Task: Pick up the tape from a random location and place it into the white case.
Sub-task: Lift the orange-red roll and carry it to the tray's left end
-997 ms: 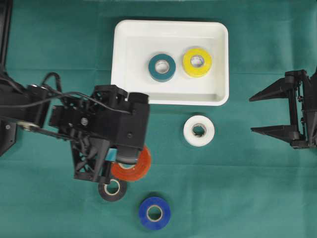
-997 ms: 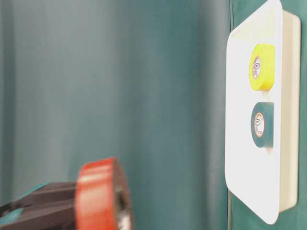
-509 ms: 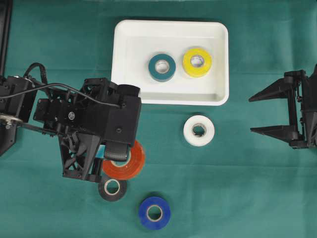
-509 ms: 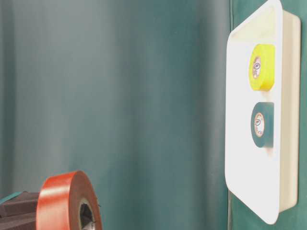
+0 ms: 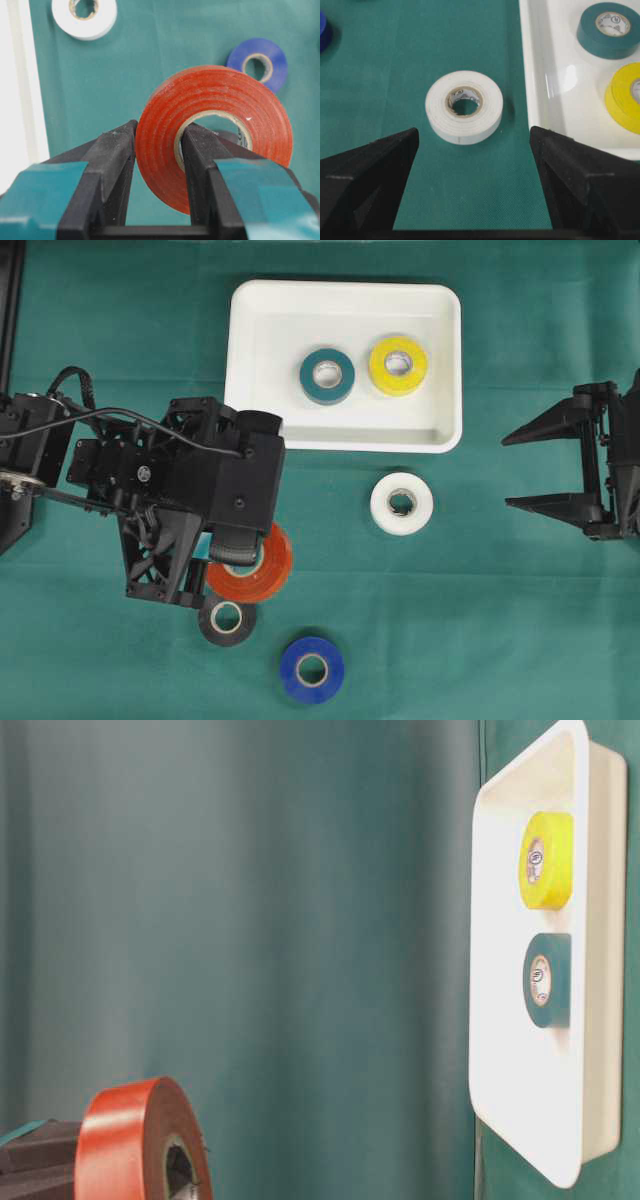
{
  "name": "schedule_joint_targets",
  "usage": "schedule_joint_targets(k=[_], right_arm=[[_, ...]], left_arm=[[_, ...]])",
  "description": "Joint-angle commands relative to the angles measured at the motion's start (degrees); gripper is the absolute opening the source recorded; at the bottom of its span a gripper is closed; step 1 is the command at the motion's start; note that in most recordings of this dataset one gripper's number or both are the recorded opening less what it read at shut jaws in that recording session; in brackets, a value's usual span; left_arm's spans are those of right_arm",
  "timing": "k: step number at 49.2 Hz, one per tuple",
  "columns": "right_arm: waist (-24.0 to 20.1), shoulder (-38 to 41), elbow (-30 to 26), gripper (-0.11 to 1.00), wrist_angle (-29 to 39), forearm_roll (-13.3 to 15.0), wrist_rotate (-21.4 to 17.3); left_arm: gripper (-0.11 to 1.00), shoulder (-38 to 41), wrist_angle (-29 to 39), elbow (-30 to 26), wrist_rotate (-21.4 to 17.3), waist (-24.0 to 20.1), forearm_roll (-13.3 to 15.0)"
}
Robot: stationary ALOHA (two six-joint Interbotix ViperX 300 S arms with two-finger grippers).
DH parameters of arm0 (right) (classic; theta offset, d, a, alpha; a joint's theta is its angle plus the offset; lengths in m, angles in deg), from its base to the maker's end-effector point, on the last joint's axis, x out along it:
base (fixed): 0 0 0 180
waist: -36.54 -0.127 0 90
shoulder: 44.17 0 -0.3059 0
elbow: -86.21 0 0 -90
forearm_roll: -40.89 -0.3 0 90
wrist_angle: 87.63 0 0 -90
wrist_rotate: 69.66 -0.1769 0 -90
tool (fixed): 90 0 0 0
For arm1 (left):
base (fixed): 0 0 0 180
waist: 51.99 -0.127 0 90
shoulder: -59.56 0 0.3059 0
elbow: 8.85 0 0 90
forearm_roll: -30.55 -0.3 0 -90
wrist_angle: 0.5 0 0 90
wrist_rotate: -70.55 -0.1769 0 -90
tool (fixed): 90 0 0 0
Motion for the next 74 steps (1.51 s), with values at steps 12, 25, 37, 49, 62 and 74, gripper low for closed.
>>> schedule_joint_targets(k=[12, 25, 37, 49, 62, 74], right_arm=[[0.09, 0.18, -1.41, 0.86, -0.26, 0.09, 0.09], [0.09, 0.18, -1.49, 0.86, -0.18, 0.09, 0.09], [0.09, 0.18, -1.49, 0.86, -0.18, 0.18, 0.09], [0.09, 0.18, -1.41, 0.86, 0.00, 0.26, 0.09], [0.09, 0.18, -1.49, 0.86, 0.00, 0.26, 0.09], [0.09, 0.18, -1.49, 0.86, 0.09, 0.26, 0.09]], left_arm=[[0.22, -0.88, -0.62, -1.14, 0.09, -0.44, -0.09], [0.22, -0.09, -0.62, -0.70, -0.18, -3.87, -0.18], [0.22, 2.29, -0.62, -0.44, -0.53, -10.11, -0.26], [0.22, 2.64, -0.62, -0.44, -3.43, -16.44, -0.26], [0.22, 2.55, -0.26, -0.35, -6.24, -23.47, -0.35], [0.22, 2.64, -0.26, -0.53, -8.09, -29.09, -0.26]])
